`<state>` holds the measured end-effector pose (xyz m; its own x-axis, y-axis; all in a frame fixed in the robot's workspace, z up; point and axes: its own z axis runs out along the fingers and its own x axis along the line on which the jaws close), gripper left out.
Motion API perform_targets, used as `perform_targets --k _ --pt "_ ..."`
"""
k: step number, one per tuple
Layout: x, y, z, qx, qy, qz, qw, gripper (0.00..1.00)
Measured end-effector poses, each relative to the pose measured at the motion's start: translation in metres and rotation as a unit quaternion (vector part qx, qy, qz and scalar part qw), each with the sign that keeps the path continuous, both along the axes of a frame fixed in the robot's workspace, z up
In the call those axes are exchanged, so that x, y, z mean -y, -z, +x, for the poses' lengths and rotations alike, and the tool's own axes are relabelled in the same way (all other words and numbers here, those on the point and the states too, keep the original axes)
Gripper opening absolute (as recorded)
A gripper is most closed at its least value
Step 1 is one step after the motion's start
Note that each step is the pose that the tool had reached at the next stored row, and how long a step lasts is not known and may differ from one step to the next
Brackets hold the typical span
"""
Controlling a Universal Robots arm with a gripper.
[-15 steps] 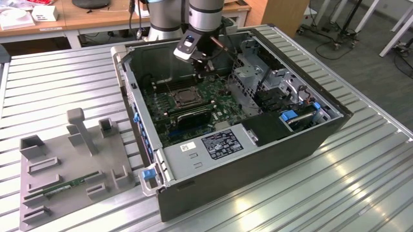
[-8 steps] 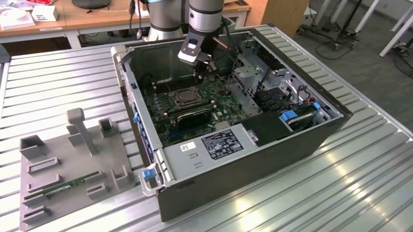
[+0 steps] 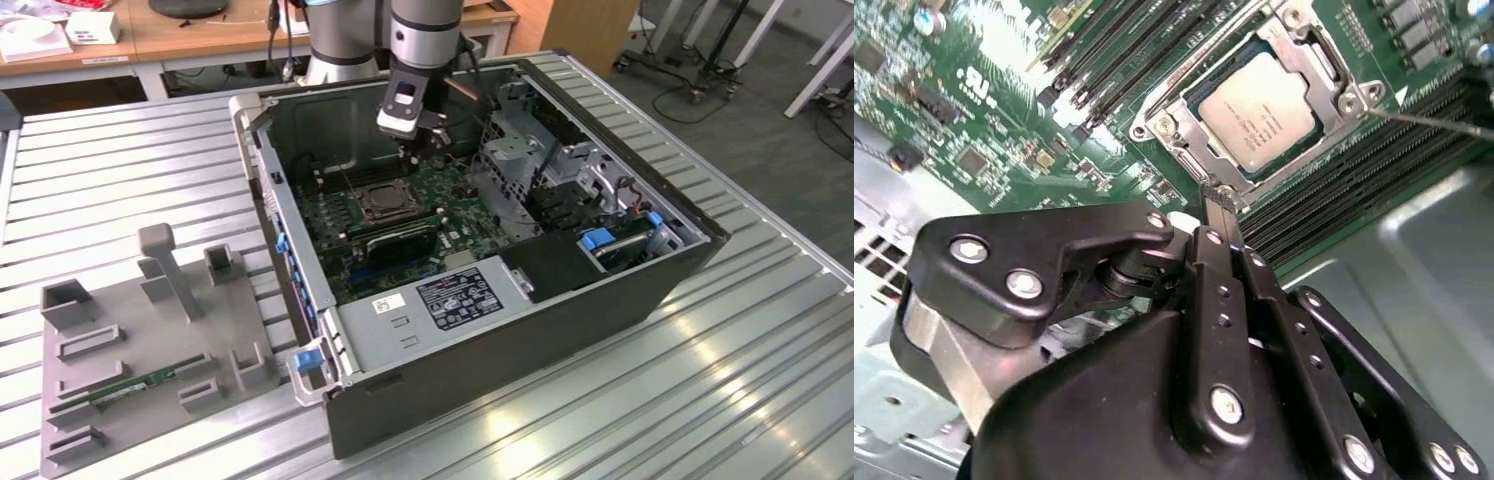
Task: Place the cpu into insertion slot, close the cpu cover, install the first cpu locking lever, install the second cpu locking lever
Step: 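Close the cpu cover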
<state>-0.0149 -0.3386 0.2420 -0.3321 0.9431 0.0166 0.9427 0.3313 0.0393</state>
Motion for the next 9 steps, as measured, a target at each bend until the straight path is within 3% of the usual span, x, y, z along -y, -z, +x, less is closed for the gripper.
perform_targets --k 5,9 --pt "0.0000 0.0015 0.0000 0.0000 -0.045 0.0000 0.99899 0.11" --pt "0.0000 0.0027 0.0000 0.0000 -0.081 0.0000 0.99669 0.11"
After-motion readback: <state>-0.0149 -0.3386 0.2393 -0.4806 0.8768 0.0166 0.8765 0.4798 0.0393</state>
